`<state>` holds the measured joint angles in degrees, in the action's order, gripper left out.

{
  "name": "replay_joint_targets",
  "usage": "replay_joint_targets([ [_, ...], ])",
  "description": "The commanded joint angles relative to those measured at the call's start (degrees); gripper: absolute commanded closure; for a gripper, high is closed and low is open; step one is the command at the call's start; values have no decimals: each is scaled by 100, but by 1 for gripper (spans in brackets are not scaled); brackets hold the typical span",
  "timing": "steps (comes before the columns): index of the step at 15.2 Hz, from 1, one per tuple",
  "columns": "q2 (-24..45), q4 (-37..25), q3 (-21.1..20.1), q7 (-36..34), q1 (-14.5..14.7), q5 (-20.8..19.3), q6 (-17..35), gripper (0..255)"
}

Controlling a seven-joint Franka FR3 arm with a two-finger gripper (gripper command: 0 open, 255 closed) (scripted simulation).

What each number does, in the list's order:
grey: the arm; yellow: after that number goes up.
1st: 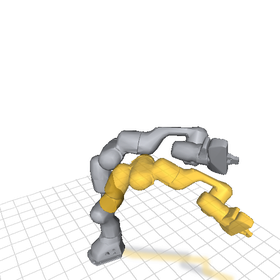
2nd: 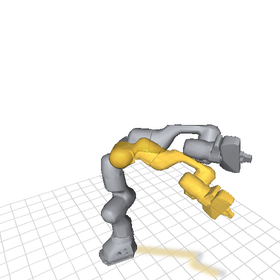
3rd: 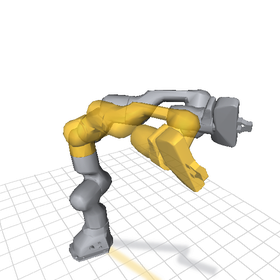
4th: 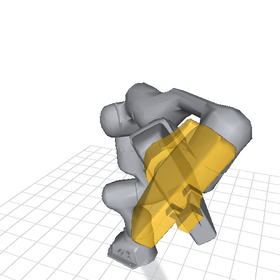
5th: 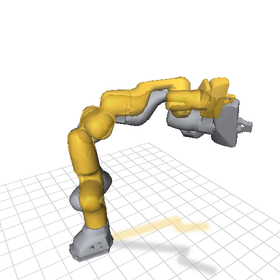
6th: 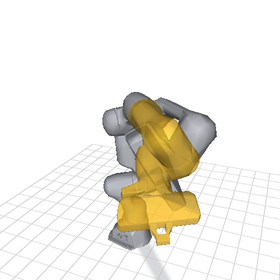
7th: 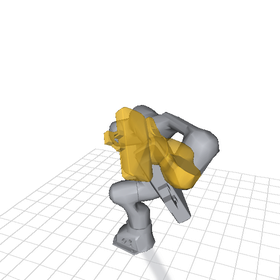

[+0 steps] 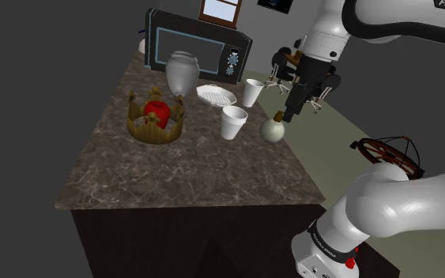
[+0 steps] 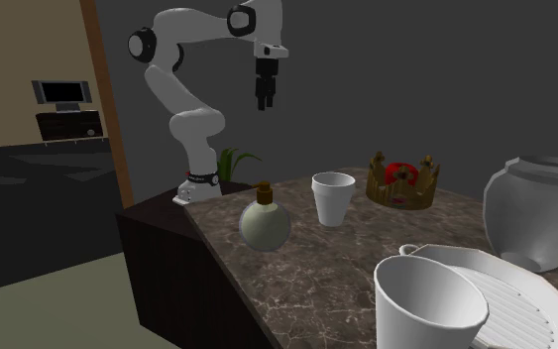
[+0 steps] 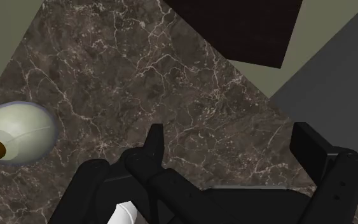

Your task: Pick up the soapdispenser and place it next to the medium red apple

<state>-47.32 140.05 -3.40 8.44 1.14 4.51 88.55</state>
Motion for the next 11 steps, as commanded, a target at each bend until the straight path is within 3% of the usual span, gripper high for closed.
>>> replay_joint_targets([
  [1, 0, 0, 0, 0, 0, 0, 0, 0],
  [11, 1083, 15, 993, 1199, -439, -813, 1171, 0],
])
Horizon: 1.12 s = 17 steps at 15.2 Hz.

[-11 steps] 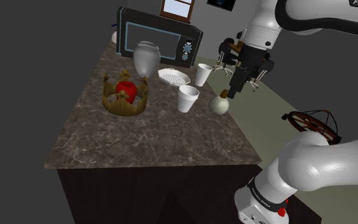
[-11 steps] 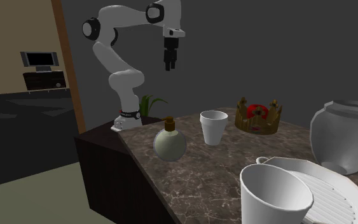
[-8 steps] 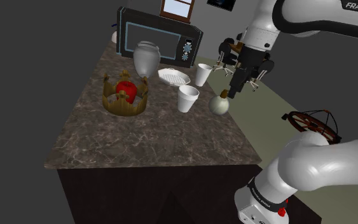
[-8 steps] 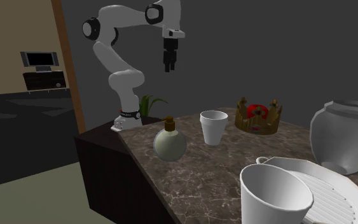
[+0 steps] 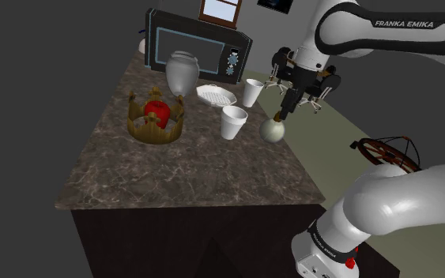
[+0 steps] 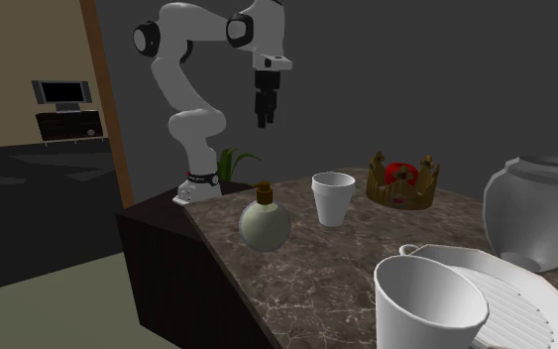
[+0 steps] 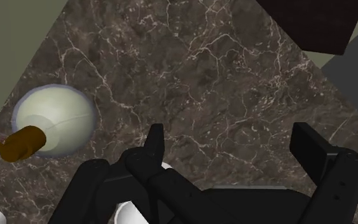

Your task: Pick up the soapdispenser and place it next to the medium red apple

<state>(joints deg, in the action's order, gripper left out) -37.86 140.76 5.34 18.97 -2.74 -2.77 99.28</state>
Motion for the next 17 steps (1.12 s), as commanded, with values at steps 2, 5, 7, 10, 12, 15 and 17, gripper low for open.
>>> replay_joint_targets([
  [2, 432, -141, 309, 374, -123, -198, 335, 0],
  [5, 913, -324, 588, 713, -213, -324, 678, 0],
  [7, 1255, -481, 769, 940, -261, -376, 894, 0],
  [10, 1798, -770, 1032, 1289, -319, -396, 1194, 0],
  [12, 2177, -998, 1197, 1531, -353, -369, 1374, 0],
  [15, 2770, -1391, 1425, 1909, -406, -260, 1608, 0],
  [17, 3180, -1687, 1559, 2172, -450, -144, 1736, 0],
])
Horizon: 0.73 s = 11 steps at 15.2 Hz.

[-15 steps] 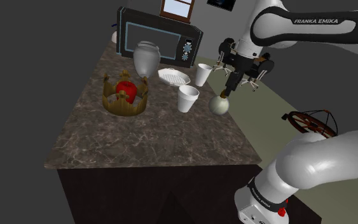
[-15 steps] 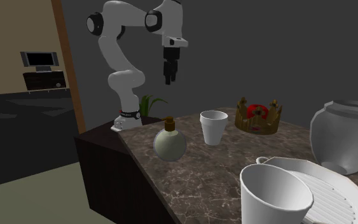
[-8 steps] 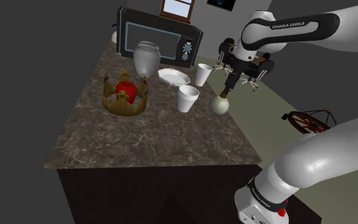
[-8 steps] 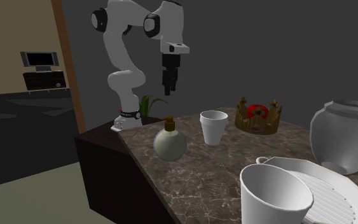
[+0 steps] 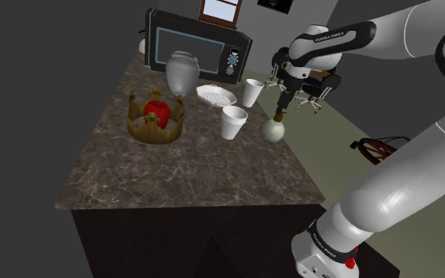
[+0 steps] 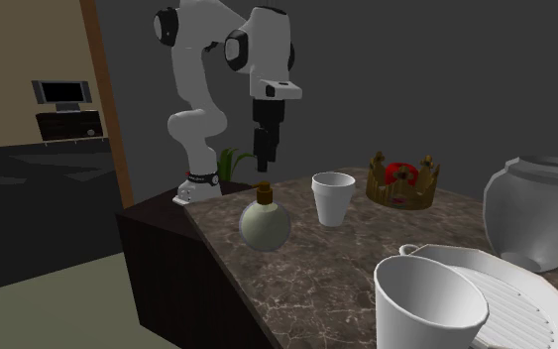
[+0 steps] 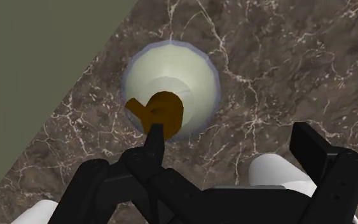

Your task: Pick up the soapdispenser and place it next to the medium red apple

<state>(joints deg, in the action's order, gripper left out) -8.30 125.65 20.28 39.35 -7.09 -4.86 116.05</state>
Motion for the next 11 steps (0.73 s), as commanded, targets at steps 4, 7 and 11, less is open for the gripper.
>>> replay_joint_targets([
  [4, 900, -709, 229, 564, -121, 315, 209, 0],
  [7, 988, -567, 233, 591, -132, 350, 434, 0],
  [11, 1145, -371, 239, 640, -146, 417, 775, 0],
])
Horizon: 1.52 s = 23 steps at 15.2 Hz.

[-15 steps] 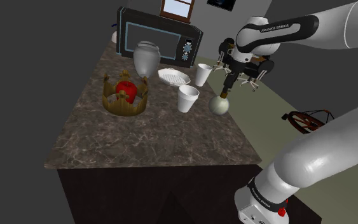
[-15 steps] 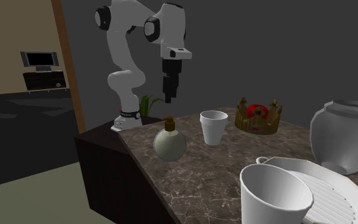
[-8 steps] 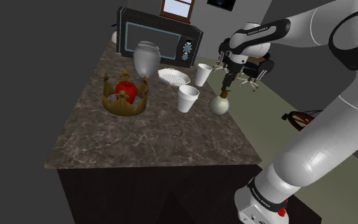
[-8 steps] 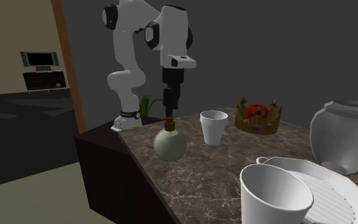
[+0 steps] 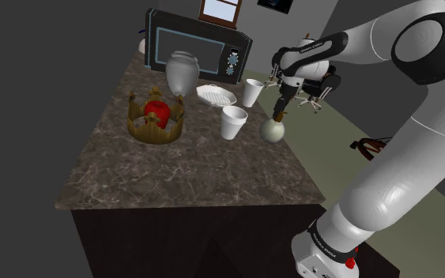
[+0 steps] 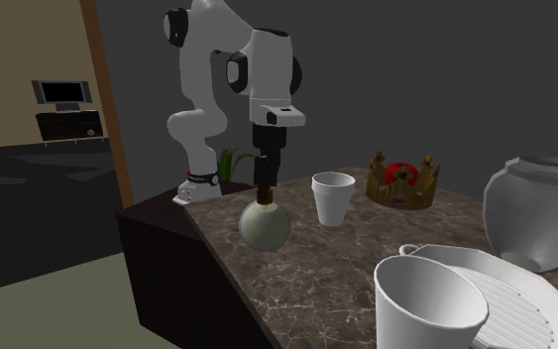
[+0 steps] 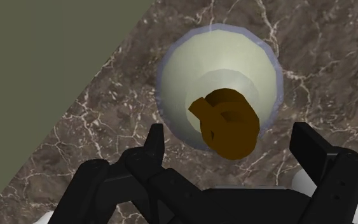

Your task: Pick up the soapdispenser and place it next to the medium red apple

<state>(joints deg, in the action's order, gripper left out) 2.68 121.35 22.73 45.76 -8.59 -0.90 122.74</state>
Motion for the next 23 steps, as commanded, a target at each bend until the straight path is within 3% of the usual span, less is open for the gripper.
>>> replay_joint_targets([
  [1, 47, 60, -6, -1, 4, 21, 106, 0],
  [8, 48, 58, -6, -1, 4, 21, 105, 0],
  [9, 48, 58, -6, -1, 4, 21, 105, 255],
  [18, 48, 58, -6, -1, 4, 21, 106, 255],
  [23, -131, -146, -8, -49, 16, -55, -265, 255],
])
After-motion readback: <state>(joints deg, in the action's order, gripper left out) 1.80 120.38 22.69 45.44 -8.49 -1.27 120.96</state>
